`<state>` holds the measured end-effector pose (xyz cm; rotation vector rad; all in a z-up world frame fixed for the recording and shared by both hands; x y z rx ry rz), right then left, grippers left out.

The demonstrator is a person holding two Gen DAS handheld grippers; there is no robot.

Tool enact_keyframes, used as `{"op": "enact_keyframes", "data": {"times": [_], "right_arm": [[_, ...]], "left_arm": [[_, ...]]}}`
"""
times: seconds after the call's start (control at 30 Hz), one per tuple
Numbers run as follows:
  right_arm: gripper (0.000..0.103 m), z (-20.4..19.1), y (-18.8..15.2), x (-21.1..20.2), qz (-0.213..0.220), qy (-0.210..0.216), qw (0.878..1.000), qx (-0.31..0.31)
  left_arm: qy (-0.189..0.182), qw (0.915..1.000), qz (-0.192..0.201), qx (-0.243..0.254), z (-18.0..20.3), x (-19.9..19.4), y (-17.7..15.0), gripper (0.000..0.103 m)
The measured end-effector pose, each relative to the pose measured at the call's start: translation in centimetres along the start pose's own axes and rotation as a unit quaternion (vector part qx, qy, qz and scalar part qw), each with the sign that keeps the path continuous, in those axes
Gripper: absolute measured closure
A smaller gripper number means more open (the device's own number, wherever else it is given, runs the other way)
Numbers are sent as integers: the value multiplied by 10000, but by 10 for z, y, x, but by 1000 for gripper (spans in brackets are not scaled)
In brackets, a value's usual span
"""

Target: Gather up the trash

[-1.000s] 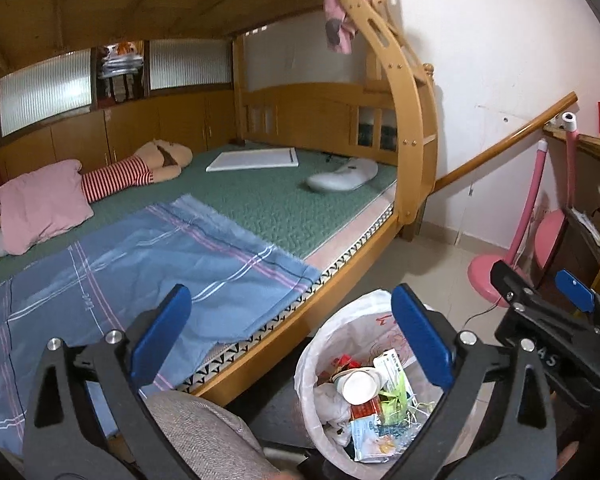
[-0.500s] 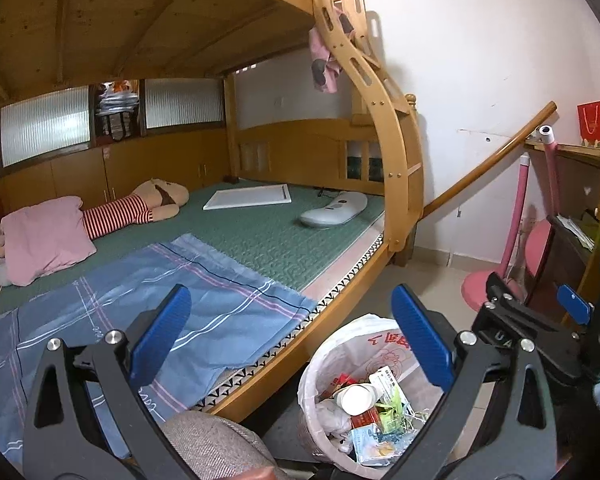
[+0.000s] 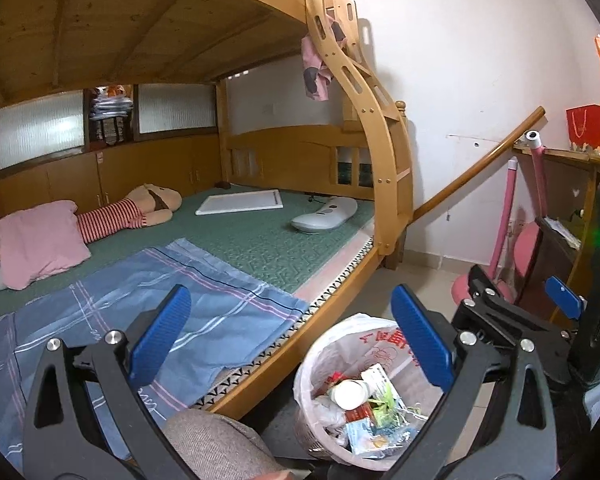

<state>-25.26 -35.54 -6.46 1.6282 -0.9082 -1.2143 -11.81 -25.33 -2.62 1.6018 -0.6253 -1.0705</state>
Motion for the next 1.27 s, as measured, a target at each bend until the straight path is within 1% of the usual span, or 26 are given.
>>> {"op": "enact_keyframes", "data": {"times": [0.17,0.23,0.33,0.43,0.53,0.7,0.8,0.9,0.97,1.1,1.27], "right_arm": [[3,-1,0,-2,6,-3,10000,-5],[3,-1,0,-1,-1,-12,10000,11],[3,0,1,-1,15,-27,10000,23],[3,0,1,-1,27,-30,10000,26],[3,0,0,-2,29,-28,10000,25],[3,0,0,0,26,5,10000,30],[3,0,0,1,11,25,10000,33],[3,0,0,1,8,23,10000,43],[3,1,0,1,0,17,10000,48],[3,0,1,1,13,3,10000,53],[3,1,0,0,-1,6,10000,52]], "left_arm": [[-129,9998,9,153,6,-3,0,3],[-127,9997,43,216,7,-5,-1,3],[-32,9996,71,271,7,-6,-1,3],[71,9998,21,189,4,-6,-2,3],[99,9999,-36,102,0,-4,-1,3],[-72,9999,-107,-78,-6,-4,-3,3],[-347,9993,-98,-67,-5,-6,-5,3],[-336,9994,-7,-3,-3,-8,-3,3],[-302,9995,-86,-15,-4,-6,-2,3],[-407,9977,-490,-228,-9,6,-4,3],[-374,9975,-557,-204,-9,11,-7,3]]}}
Point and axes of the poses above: each gripper's, at about its wrist camera, not at the fingertips, and x roughly the way its jaws point, z to its right, y to its top, the point moved 1 cm from there along x, roughly the way its jaws point, and after that the axes turned 1 degree about -x, right-handed, at the moved point
